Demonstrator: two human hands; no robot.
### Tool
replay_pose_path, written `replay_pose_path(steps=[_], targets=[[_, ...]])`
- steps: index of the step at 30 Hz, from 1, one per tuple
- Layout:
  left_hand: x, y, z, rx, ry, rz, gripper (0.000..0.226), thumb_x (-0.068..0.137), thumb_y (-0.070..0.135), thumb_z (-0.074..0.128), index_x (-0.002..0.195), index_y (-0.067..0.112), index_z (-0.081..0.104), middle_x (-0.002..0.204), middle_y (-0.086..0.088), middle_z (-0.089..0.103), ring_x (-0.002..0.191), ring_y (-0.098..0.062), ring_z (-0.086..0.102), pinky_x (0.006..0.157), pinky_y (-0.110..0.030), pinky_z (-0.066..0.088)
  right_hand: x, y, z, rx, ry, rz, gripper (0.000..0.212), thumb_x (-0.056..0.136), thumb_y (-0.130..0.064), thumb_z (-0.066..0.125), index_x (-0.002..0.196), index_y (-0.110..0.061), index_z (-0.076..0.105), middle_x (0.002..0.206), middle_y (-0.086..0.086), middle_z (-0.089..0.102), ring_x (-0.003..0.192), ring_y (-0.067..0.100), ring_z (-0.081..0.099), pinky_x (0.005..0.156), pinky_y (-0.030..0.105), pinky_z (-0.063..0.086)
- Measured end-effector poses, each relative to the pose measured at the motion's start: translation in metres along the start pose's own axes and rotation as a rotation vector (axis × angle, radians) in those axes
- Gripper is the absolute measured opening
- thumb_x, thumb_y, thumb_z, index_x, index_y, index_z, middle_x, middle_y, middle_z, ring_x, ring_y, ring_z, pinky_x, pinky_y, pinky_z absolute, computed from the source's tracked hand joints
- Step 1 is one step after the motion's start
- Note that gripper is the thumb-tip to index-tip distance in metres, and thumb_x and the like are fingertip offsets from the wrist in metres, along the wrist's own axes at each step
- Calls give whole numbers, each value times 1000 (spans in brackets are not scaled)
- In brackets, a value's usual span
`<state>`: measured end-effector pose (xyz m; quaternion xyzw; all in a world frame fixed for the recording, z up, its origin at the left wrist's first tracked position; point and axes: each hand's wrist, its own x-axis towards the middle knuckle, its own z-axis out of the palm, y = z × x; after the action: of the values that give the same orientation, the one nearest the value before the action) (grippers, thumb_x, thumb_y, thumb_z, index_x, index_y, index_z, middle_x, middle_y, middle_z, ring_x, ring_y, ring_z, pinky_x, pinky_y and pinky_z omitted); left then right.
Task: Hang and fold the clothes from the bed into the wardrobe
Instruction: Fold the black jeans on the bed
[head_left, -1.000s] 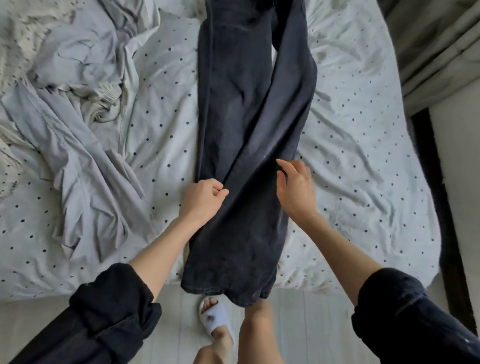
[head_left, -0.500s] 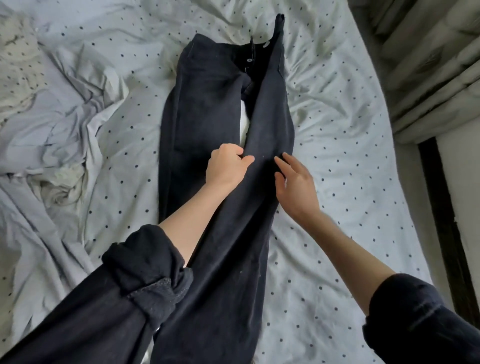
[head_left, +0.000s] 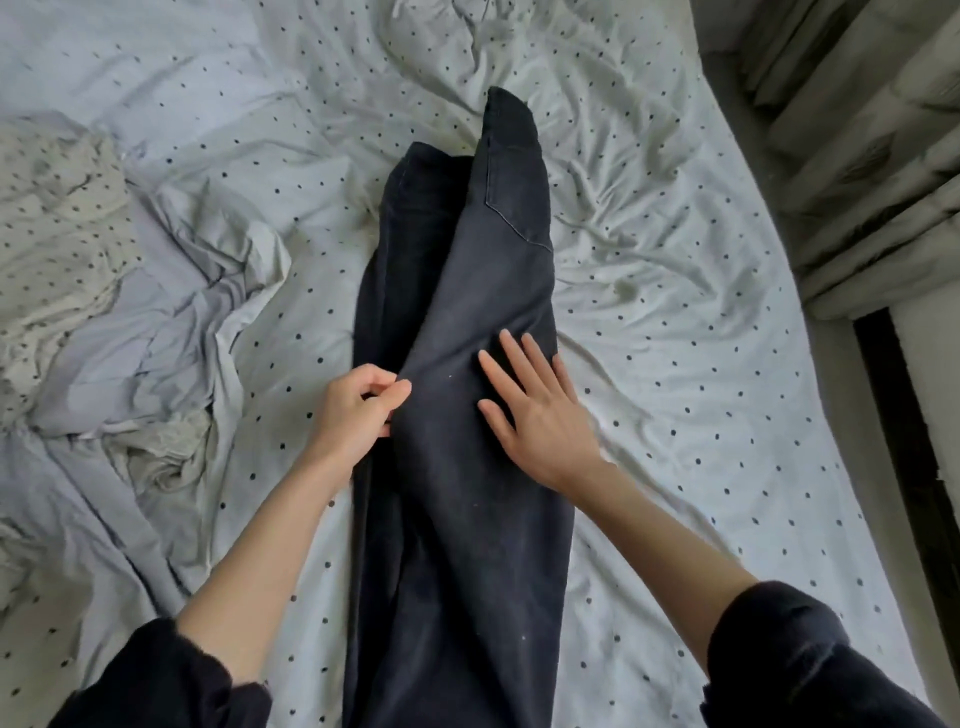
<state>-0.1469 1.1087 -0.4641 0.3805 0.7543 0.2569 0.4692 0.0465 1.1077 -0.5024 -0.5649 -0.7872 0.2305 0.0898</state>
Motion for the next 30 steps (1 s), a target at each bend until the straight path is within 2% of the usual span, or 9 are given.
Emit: replay_pose_path(steps=[2,6,10,14,16,19,25,28,30], targets=[[10,-15,-3,103,54,-8,14,90,15,60,77,18,57,83,-5,61,76,-23,58,71,-39,52,4,-5,10,-73,-53,-27,57,92,-45,29,140,-19,45,150,10,36,139,33,32,110,52,25],[21,-22,3,351,58,74,10,93,18,54,85,12,54,70,-1,57,69,-19,52,59,-23,39,9,-2,22,-121,-159,3,68,87,-53,13,148,-26,27,157,3,19,145,27,14,116,46,8],[19,-25,-2,174,-134,1,32,84,36,65,87,4,62,83,-20,68,70,-25,62,71,-44,55,10,-1,18,-134,-166,18,67,88,-54,14,150,-28,21,159,1,12,147,24,8,117,45,4],[6,-35,-11,232,-374,-46,37,78,41,70,92,6,68,89,-9,73,83,-23,69,79,-42,56,7,-6,9,-152,-166,68,59,98,-42,37,151,-28,15,160,-1,4,147,22,-1,117,47,1],[0,-41,-15,226,-347,-4,44,75,43,70,81,1,63,73,-4,70,69,-19,68,76,-45,56,0,-12,6,-176,-144,90,58,98,-44,34,150,-26,17,159,0,7,147,23,0,117,48,1],[-19,-40,-17,269,-189,165,43,82,35,69,60,9,42,42,7,41,46,-18,46,58,-43,50,-18,-30,9,-161,-71,57,66,90,-52,18,148,-23,29,157,4,19,146,26,10,115,52,7],[-34,-49,-31,200,-35,249,42,89,23,62,61,13,33,51,3,27,50,-13,23,48,-26,20,-41,-43,13,-159,-96,15,63,93,-53,25,150,-29,15,159,1,7,147,23,1,116,47,4],[-21,-74,-38,336,-8,143,45,91,20,60,58,15,31,50,4,28,49,-13,25,47,-27,19,-45,-43,22,-292,-256,-42,67,96,-47,39,151,-31,5,160,1,-4,146,20,-9,117,51,-2],[-14,-73,-37,386,-38,103,37,91,21,61,61,15,40,52,3,39,53,-17,38,51,-29,27,-42,-40,24,-310,-289,-38,65,97,-47,38,151,-31,6,160,0,-5,147,20,-8,116,50,-5]])
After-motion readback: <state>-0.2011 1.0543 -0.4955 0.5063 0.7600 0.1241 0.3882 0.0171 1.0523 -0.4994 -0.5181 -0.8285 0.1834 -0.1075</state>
